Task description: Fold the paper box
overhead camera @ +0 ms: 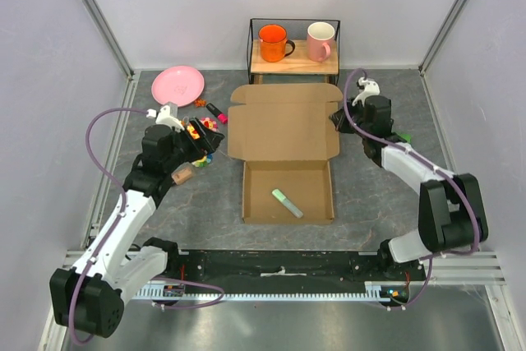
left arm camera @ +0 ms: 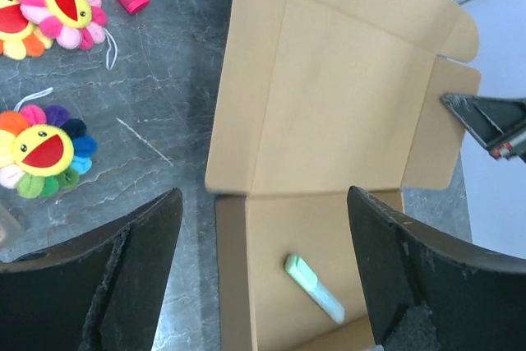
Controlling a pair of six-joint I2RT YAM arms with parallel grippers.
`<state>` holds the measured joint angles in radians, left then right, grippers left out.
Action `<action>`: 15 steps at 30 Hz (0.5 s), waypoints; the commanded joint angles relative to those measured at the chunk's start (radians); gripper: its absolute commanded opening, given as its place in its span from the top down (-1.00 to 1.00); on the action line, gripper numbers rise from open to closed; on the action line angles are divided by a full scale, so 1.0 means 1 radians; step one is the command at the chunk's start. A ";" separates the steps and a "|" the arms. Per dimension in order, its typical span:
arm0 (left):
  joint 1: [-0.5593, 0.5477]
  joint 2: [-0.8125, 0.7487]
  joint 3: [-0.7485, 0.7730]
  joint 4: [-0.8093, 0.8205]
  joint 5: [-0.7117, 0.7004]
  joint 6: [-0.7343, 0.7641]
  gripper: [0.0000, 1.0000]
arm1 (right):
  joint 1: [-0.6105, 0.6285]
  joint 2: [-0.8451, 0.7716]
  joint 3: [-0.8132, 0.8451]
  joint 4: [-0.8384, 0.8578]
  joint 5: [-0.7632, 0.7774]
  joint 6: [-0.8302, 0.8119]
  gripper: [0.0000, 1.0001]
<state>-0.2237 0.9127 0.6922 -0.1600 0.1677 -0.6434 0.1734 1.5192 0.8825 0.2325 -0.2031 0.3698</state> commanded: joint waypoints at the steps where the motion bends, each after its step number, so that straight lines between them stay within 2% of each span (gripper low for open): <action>1: 0.010 0.032 -0.005 0.091 0.013 -0.004 -0.76 | 0.041 -0.149 -0.083 0.083 -0.007 -0.051 1.00; 6: 0.011 0.074 -0.017 0.122 -0.002 0.045 -0.82 | 0.066 -0.255 -0.177 0.076 0.027 -0.039 1.00; 15: 0.012 0.181 -0.016 0.191 0.084 0.163 -0.89 | 0.103 -0.370 -0.241 0.024 0.079 -0.023 1.00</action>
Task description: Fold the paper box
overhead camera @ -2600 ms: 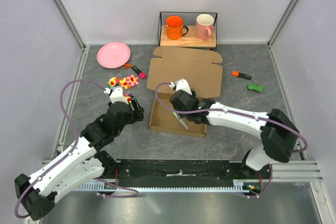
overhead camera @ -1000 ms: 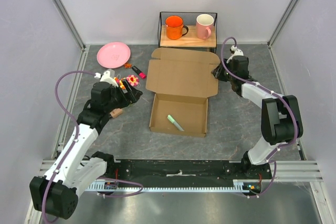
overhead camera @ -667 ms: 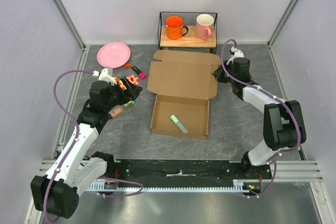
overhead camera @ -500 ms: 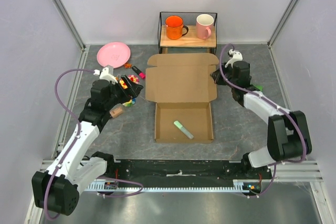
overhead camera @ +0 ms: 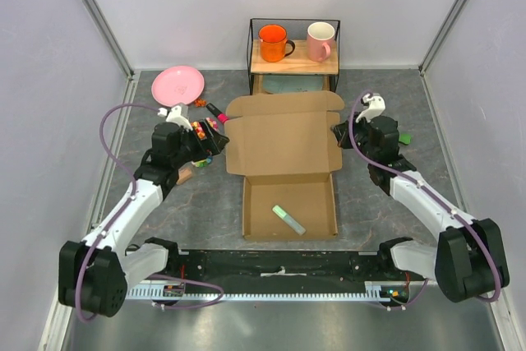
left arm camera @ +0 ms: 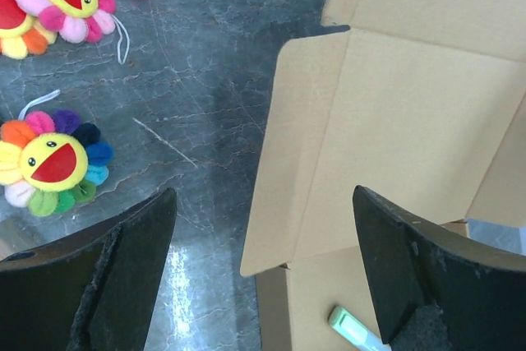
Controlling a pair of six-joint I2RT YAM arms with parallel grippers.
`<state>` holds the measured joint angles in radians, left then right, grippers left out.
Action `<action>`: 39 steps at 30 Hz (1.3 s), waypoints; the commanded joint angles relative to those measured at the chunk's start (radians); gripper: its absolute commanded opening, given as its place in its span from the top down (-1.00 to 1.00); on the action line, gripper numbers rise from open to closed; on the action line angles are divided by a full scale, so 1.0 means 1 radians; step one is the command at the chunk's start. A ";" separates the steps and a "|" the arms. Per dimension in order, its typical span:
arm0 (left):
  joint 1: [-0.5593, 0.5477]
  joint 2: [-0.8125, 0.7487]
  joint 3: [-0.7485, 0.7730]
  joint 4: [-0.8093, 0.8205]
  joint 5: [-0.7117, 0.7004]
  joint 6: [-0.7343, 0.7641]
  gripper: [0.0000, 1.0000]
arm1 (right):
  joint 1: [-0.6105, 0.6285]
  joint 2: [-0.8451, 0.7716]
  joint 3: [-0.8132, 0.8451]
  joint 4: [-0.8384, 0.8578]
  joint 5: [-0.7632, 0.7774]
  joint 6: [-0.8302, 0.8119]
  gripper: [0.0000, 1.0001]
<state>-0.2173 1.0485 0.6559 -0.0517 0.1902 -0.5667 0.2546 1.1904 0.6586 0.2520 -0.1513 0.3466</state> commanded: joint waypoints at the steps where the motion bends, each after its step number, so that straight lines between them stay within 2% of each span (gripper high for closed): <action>1: 0.006 0.083 0.030 0.091 0.077 0.094 -0.88 | 0.025 -0.052 -0.023 0.003 0.025 0.002 1.00; 6: 0.007 0.200 0.138 0.081 0.158 0.149 -0.84 | 0.046 -0.093 -0.043 -0.005 0.022 0.017 1.00; 10: 0.015 0.263 0.217 0.003 0.198 0.217 -0.78 | 0.052 -0.126 -0.073 -0.002 0.024 0.031 1.00; 18: 0.015 0.248 0.177 -0.046 0.288 0.286 -0.71 | 0.052 -0.138 -0.099 0.047 0.013 0.048 1.00; 26: 0.015 0.291 0.151 -0.045 0.295 0.317 -0.65 | 0.055 -0.158 -0.108 0.070 -0.022 0.058 1.00; 32: 0.013 0.262 0.128 -0.011 0.310 0.288 -0.42 | 0.066 -0.167 -0.100 0.058 -0.011 0.048 1.00; 35: 0.013 0.223 0.114 0.006 0.333 0.281 -0.10 | 0.071 -0.169 -0.093 0.049 0.002 0.040 1.00; 36: 0.010 0.216 0.111 0.010 0.336 0.280 0.12 | 0.075 -0.167 -0.085 0.041 0.007 0.037 1.00; 39: 0.001 0.179 0.091 0.041 0.350 0.269 0.46 | 0.100 -0.172 -0.064 0.015 0.047 0.012 1.00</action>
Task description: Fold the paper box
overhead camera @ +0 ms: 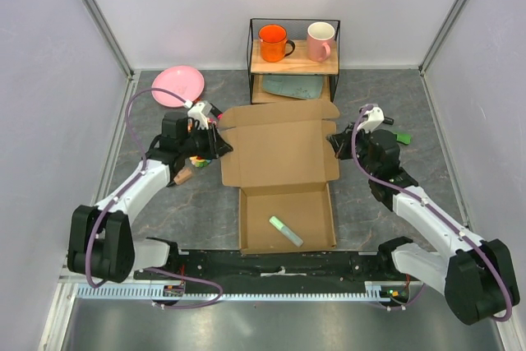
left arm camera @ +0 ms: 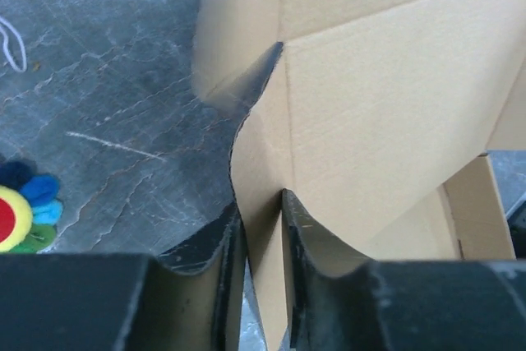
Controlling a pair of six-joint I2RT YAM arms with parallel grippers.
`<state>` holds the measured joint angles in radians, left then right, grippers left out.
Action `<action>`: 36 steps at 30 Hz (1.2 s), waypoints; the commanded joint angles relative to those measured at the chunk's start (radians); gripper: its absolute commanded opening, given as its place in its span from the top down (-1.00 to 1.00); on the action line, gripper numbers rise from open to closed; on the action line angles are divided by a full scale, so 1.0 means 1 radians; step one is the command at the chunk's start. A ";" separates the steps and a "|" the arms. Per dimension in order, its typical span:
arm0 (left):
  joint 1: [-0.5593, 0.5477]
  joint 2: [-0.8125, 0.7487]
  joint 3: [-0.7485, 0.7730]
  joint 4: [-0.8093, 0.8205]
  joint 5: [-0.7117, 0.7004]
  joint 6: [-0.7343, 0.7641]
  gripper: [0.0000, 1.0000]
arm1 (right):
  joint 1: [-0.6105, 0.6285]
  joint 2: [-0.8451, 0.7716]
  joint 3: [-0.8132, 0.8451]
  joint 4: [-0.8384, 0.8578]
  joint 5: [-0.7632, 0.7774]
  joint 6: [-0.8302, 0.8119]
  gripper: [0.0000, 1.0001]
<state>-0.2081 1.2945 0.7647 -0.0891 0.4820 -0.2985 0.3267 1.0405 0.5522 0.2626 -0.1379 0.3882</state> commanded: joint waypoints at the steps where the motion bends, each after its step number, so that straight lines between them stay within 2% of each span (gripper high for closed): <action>1: -0.013 -0.078 -0.024 0.084 0.059 -0.005 0.52 | 0.037 -0.023 0.048 -0.003 0.050 -0.044 1.00; 2: -0.028 -0.087 -0.037 0.118 0.061 -0.005 0.63 | 0.055 -0.026 0.052 -0.023 0.093 -0.054 1.00; 5: -0.091 -0.136 -0.077 0.159 0.003 0.001 0.80 | 0.098 -0.036 0.064 -0.058 0.211 -0.078 1.00; 9: -0.220 -0.201 -0.142 0.277 -0.132 0.025 0.88 | 0.152 -0.048 0.063 -0.074 0.360 -0.084 1.00; 11: -0.305 -0.210 -0.174 0.322 -0.250 0.045 0.92 | 0.181 -0.048 0.051 -0.062 0.411 -0.086 1.00; 15: -0.405 -0.205 -0.223 0.452 -0.440 0.070 0.97 | 0.218 -0.039 0.017 0.021 0.484 -0.087 1.00; 19: -0.416 -0.196 -0.263 0.618 -0.626 0.079 0.97 | 0.264 0.006 0.026 0.089 0.561 -0.095 1.00; 28: -0.415 -0.092 -0.234 0.903 -0.855 0.255 0.96 | 0.328 0.124 0.061 0.211 0.705 -0.039 1.00; 32: -0.416 0.000 -0.258 1.118 -0.925 0.291 0.96 | 0.359 0.176 0.068 0.265 0.750 -0.034 1.00; 33: -0.416 0.023 -0.271 1.213 -0.930 0.286 0.96 | 0.362 0.182 0.066 0.279 0.751 -0.037 1.00; 36: -0.422 0.048 -0.350 1.380 -0.968 0.265 0.96 | 0.380 0.196 0.052 0.328 0.790 -0.066 1.00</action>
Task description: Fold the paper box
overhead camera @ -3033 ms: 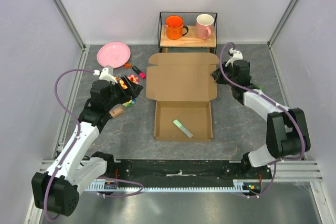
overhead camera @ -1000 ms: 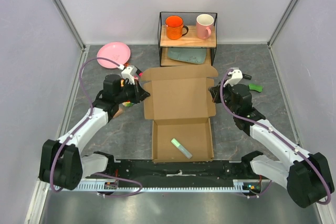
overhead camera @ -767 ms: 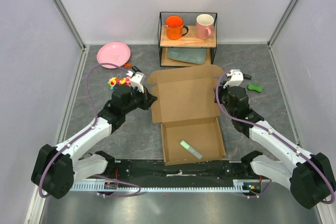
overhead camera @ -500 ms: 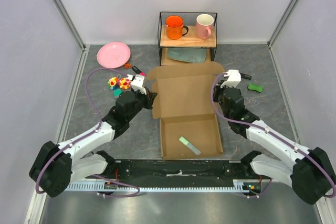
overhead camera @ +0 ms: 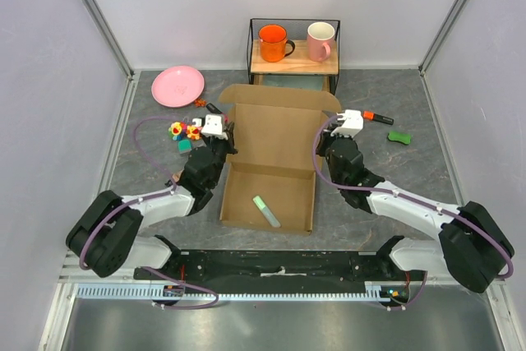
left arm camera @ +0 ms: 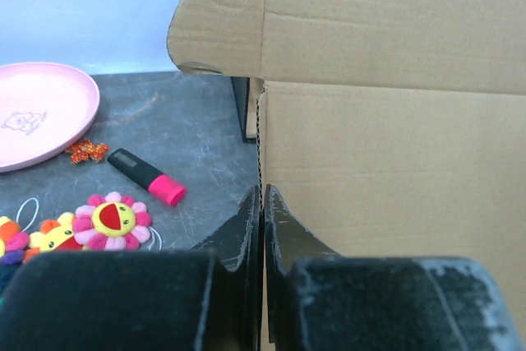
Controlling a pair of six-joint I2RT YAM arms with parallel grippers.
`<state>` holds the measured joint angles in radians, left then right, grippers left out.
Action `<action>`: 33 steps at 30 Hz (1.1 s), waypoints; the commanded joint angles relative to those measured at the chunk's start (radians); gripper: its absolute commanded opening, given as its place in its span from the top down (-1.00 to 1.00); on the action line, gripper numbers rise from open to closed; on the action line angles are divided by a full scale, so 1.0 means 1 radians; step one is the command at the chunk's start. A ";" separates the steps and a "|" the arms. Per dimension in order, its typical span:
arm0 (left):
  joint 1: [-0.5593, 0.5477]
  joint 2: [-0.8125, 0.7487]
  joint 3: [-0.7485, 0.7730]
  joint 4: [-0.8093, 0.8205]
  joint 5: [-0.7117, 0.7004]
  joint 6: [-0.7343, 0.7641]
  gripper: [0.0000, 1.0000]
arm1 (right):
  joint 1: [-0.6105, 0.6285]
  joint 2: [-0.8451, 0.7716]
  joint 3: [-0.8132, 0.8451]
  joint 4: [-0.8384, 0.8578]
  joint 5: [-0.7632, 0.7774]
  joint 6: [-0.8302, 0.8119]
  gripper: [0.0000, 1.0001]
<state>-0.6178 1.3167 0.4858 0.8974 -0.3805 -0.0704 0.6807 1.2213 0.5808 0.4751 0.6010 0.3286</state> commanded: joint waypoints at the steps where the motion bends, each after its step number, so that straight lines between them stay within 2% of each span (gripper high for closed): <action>1: -0.014 0.038 -0.088 0.423 -0.121 0.028 0.96 | 0.034 0.017 0.013 0.146 0.057 -0.016 1.00; 5: -0.019 0.081 -0.170 0.549 -0.104 -0.026 0.97 | 0.039 0.040 -0.009 0.171 0.066 -0.034 1.00; 8: -0.019 0.081 -0.216 0.586 -0.119 -0.029 0.96 | 0.039 0.023 0.001 0.102 0.049 -0.029 1.00; 14: -0.019 0.023 -0.184 0.534 -0.115 0.059 0.97 | 0.037 -0.020 0.183 -0.249 0.023 -0.060 0.75; 17: -0.014 0.007 -0.171 0.532 -0.107 0.104 0.96 | 0.037 -0.032 0.270 -0.398 0.023 -0.053 0.52; 18: -0.016 0.003 -0.170 0.531 -0.103 0.109 0.96 | 0.037 -0.039 0.289 -0.461 0.022 -0.049 0.34; 21: -0.014 -0.004 -0.173 0.534 -0.098 0.121 0.96 | 0.037 -0.040 0.372 -0.596 0.020 -0.034 0.01; 25: -0.016 0.016 -0.181 0.570 -0.078 0.145 0.96 | 0.036 -0.032 0.499 -0.746 0.006 -0.033 -0.28; 28: -0.016 0.033 -0.190 0.606 -0.070 0.167 0.96 | -0.004 0.012 0.638 -0.915 -0.081 -0.030 -0.47; 29: -0.016 0.038 -0.197 0.617 -0.067 0.175 0.97 | -0.022 0.035 0.683 -1.032 -0.116 -0.030 -0.53; 30: -0.016 0.041 -0.202 0.636 -0.058 0.176 0.96 | -0.073 0.085 0.756 -1.085 -0.218 -0.036 -0.55; 32: -0.016 0.042 -0.208 0.646 -0.048 0.178 0.96 | -0.131 0.130 0.798 -1.164 -0.329 -0.075 -0.57; 33: -0.016 0.041 -0.208 0.647 -0.038 0.181 0.96 | -0.182 0.145 0.789 -1.185 -0.451 -0.091 -0.57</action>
<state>-0.6342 1.3510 0.2874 1.2812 -0.4385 0.0433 0.6193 1.2953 1.2949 -0.4595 0.4496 0.2871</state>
